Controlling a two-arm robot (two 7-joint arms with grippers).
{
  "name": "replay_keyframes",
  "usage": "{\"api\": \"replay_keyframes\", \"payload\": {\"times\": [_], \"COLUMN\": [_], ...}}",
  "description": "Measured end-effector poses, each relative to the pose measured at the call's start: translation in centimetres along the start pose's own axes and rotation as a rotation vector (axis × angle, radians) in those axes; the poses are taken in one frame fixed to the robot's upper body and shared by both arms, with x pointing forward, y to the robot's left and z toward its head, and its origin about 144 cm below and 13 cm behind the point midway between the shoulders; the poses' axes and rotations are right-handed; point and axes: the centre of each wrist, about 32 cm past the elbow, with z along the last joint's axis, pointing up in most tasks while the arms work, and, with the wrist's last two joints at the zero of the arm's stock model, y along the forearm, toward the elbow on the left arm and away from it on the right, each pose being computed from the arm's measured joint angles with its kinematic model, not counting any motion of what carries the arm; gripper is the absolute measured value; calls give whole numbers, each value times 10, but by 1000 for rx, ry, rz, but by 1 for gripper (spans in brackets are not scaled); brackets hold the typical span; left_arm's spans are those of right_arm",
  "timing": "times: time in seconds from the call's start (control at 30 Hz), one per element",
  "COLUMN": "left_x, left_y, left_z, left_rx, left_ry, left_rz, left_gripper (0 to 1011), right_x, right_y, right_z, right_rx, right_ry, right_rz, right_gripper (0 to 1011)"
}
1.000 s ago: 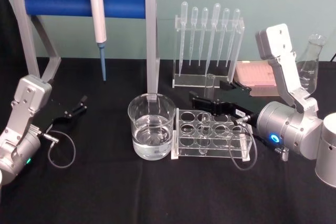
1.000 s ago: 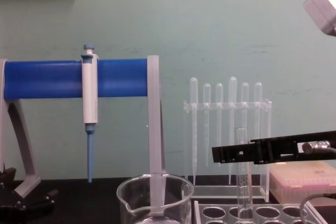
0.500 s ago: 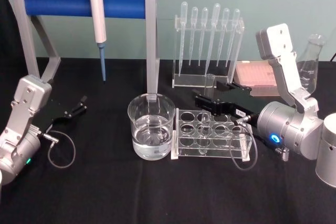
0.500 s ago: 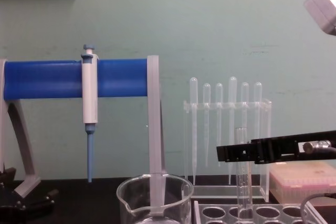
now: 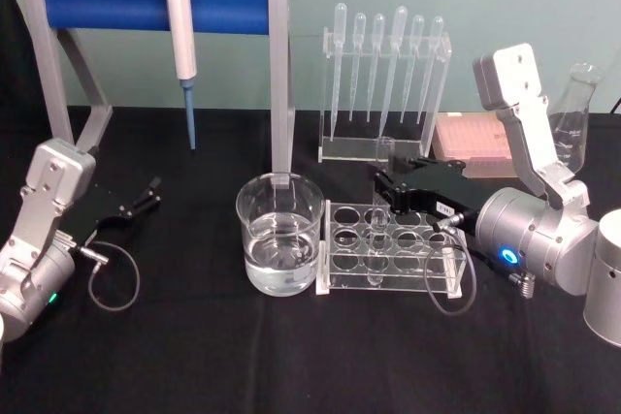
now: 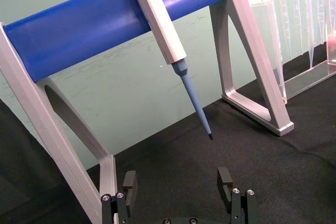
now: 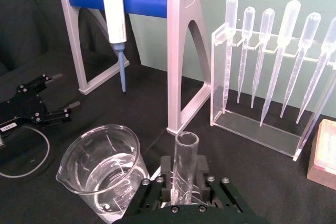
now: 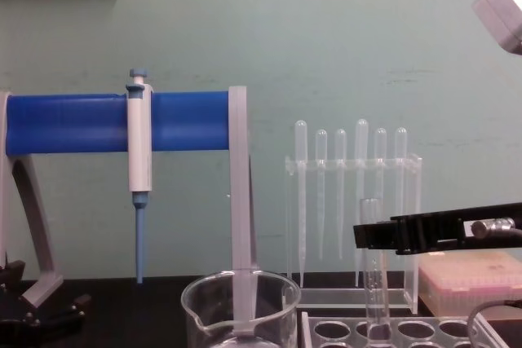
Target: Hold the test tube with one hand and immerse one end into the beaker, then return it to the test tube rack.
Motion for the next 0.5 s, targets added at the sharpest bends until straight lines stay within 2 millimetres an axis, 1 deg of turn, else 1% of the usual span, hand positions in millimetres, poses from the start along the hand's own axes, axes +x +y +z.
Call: {"api": "replay_keyframes", "payload": {"times": [0.03,0.07,0.13,0.5], "left_x": [0,0,0,0], "left_y": [0,0,0,0], "left_z": [0,0,0,0], "left_rx": [0,0,0,0], "left_ry": [0,0,0,0], "left_rz": [0,0,0,0], "left_gripper": [1000,1000,1000,1000], "right_x": [0,0,0,0], "right_y": [0,0,0,0], "right_z": [0,0,0,0], "right_rx": [0,0,0,0], "right_ry": [0,0,0,0], "right_rz": [0,0,0,0], "right_gripper": [333,266,226,222]}}
